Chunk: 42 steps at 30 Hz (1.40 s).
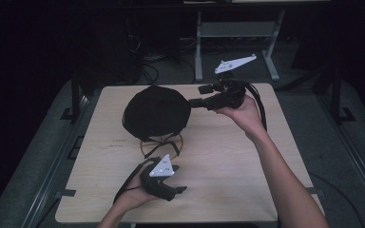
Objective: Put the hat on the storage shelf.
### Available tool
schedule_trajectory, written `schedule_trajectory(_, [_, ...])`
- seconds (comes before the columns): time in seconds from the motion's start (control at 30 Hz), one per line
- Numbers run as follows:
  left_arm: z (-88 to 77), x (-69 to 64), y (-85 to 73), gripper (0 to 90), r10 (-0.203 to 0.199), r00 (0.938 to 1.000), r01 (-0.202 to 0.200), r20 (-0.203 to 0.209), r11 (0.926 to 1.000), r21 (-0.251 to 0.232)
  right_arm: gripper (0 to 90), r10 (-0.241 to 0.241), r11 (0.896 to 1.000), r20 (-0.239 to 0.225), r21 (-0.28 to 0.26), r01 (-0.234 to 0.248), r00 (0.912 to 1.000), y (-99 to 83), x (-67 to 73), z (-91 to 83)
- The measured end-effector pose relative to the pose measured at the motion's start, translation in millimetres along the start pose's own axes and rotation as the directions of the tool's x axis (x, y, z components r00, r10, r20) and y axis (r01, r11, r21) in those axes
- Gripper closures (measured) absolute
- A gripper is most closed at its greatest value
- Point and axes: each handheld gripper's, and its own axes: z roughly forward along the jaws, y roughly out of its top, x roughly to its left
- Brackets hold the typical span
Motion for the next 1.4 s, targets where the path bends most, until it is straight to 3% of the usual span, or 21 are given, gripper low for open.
schedule_trajectory(0.73, [1.3, 0.2, -1.6, 27.1, -0.025, 0.9997, 0.025, 0.002, 0.9997, 0.003, 25.1, 0.052, 0.999, 0.018, 0.007, -0.052, 0.9985, -44.4, -8.1, -26.4])
schedule_trajectory(1.1, [1.9, 0.1, -1.8, 27.0, -0.008, 1.0, 0.008, -0.005, 0.9998, 0.018, 23.8, 0.076, 0.997, 0.037, 0.012, -0.077, 0.9964, -69.0, -13.6, -38.2])
schedule_trajectory(1.4, [1.4, -0.2, -2.1, 26.9, -0.018, 0.9998, 0.018, -0.003, 0.9997, 0.018, 21.8, 0.106, 0.994, 0.046, 0.011, -0.107, 0.9932, -89.1, -18.1, -47.4])
